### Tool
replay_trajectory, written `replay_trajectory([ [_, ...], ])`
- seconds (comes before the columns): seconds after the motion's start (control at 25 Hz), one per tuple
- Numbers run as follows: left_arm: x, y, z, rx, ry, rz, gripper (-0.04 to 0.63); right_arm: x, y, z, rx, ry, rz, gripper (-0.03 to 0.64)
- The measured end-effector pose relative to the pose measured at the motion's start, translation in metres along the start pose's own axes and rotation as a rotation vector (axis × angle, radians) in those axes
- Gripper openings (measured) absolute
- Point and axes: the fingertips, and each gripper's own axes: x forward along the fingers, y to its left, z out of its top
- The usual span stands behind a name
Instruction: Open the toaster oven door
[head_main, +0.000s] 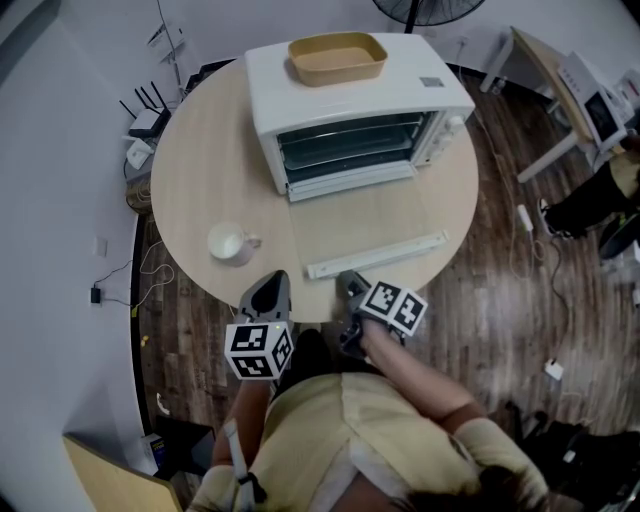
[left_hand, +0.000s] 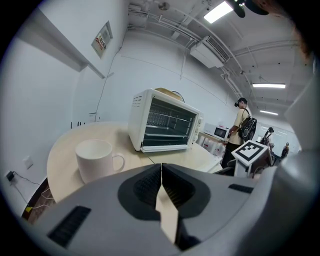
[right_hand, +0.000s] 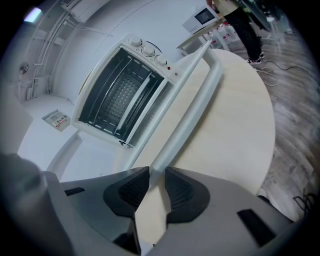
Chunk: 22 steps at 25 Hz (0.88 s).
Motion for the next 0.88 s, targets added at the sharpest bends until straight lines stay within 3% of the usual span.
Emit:
replay_trajectory([
  [0.88,0.0024,0.0057,-0.0029,-0.003,0.005,0.007,0.005,0.0041,-0.009,-0.0013,0.022,0.012,-0.025,0.058],
])
